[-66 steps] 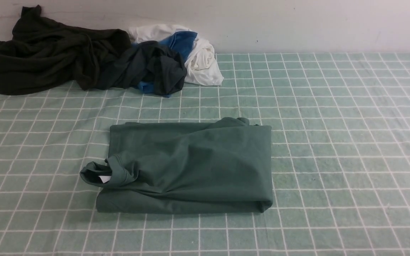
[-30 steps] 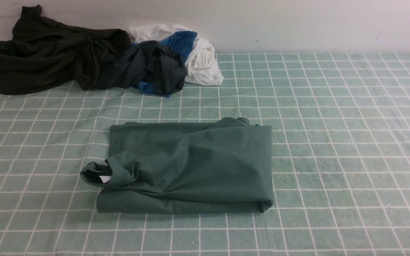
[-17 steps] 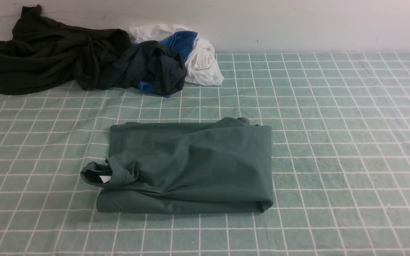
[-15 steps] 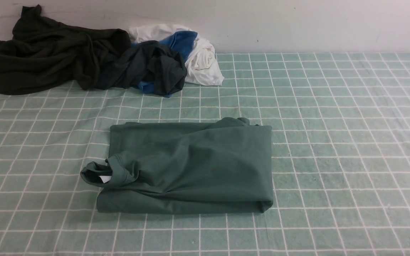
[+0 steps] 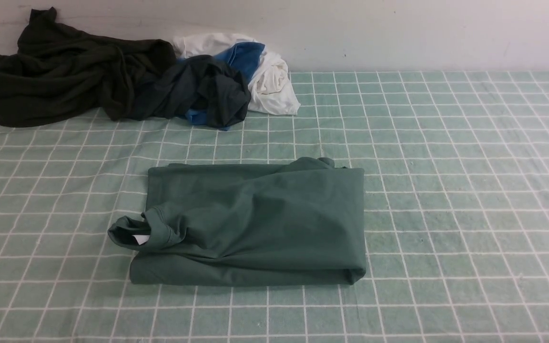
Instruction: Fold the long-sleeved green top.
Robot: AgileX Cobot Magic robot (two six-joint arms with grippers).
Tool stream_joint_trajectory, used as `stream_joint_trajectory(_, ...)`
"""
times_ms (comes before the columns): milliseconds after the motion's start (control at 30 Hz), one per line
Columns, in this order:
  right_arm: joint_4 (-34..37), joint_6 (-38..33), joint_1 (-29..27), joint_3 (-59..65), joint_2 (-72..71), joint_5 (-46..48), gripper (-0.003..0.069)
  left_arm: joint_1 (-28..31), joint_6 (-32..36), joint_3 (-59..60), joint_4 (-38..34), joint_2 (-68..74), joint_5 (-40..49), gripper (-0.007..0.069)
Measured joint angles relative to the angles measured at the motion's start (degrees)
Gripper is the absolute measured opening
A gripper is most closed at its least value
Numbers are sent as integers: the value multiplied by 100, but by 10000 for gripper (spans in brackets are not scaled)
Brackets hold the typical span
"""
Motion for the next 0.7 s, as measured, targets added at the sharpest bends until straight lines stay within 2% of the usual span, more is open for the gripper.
stream_joint_trajectory(700, -5, 0, 0, 0, 0, 0, -14, 0, 5, -12, -71, 0, 57, -3)
